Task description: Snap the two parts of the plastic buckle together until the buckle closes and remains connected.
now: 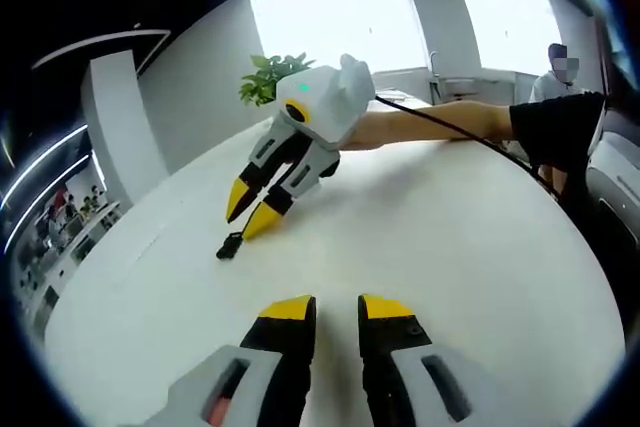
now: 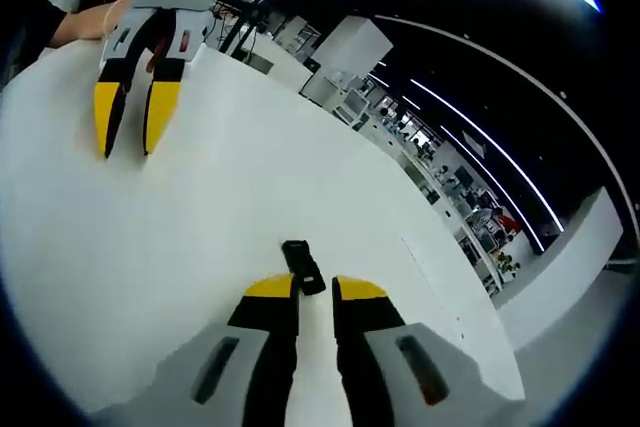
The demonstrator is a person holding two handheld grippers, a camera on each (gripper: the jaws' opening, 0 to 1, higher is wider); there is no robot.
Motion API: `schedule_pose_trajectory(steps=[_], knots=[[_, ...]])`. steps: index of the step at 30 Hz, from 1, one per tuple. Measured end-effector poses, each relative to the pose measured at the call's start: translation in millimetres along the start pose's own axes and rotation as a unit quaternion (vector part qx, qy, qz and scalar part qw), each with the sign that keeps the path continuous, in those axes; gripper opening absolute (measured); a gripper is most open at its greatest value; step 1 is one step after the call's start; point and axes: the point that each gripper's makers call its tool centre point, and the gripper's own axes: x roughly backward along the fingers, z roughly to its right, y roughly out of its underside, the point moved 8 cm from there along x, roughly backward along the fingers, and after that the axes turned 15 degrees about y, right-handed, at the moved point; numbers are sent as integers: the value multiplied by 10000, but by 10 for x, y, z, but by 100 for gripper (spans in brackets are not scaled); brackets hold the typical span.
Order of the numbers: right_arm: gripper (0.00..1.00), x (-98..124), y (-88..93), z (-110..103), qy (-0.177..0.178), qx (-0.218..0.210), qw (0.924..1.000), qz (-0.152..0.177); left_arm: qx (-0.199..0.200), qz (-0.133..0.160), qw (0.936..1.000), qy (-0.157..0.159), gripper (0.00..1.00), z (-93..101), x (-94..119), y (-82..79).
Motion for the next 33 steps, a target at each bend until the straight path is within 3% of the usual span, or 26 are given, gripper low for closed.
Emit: schedule_pose_trajectory(steps=[14,25,33], knots=[[13,2,-12,10,23,-99,9999,-43,4,-9,9999,-138,16,-29,13,5],[12,-3,3,45,155,-363,9990,-223,-82,-20,9988,-476,17,-95,66,-23],[12,1,-44,17,57,-656,9977,-168,-44,210,9973,-704,17,-133,130,-82]])
